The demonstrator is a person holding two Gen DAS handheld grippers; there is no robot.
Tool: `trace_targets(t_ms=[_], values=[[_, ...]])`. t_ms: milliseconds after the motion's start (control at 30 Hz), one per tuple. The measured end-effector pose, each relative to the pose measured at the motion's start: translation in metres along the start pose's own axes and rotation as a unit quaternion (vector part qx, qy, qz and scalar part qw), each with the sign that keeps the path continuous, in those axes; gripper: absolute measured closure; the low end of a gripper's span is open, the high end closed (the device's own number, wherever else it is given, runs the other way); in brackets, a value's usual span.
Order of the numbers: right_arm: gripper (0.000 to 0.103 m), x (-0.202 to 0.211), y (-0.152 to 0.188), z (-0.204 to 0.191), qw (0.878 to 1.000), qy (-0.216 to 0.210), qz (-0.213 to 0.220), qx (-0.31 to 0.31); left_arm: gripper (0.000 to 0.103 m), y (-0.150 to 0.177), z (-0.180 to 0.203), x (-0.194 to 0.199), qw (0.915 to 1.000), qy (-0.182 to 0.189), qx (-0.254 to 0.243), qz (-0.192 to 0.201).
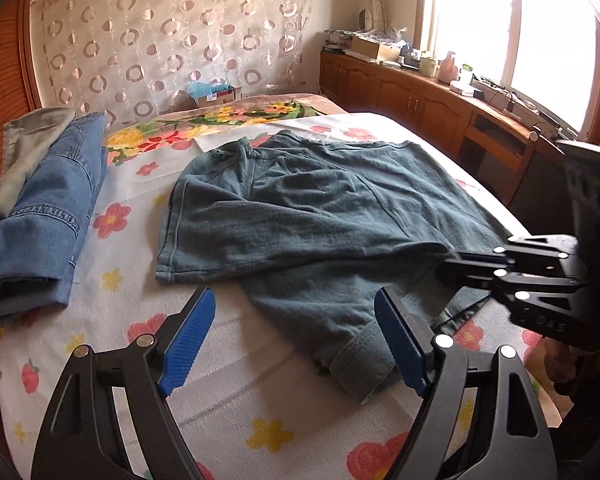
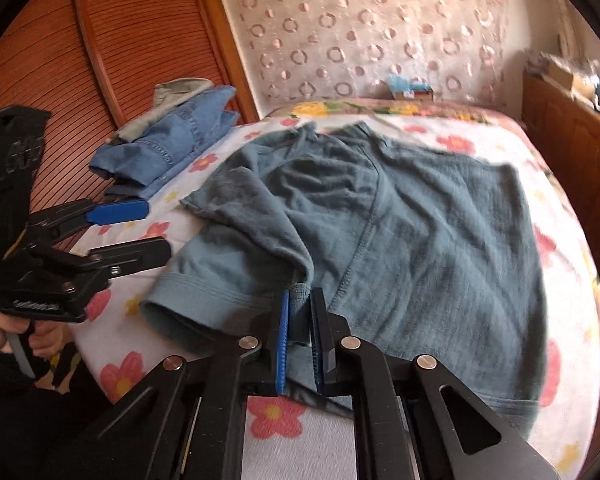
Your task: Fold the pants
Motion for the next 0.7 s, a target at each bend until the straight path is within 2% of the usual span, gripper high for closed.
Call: trace_targets(t_ms=[133,433,700], values=[[0.094,0.022,-0.008,0.000,1.000,0.002,0.026,0.007,0.020,0.000,0.001,0.001,1.0000,0.000,-0.002,0.004],[0.095,0.065,-0.012,0.018,0.997,0.037,0.072,0.010,0.020,-0.002,0.006,0.003,0.9999,0.003,-0.006,0.008],[0.095,0.066,0.014,0.039,0.995,0.067,0.067,-0.014,0.020,-0.004,0.010,0.002,0.9999,0.005,-0.008,0.006]])
Point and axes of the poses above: each gripper's, at about its wrist camera, not at the fingertips, and x roughly against the way its jaws point, z to its right, y to its underside, the point moved 9 cm from there along -x, roughly the way its jaws point, and after that the axes turned 4 degrees about -z, right-handed, at the moved point
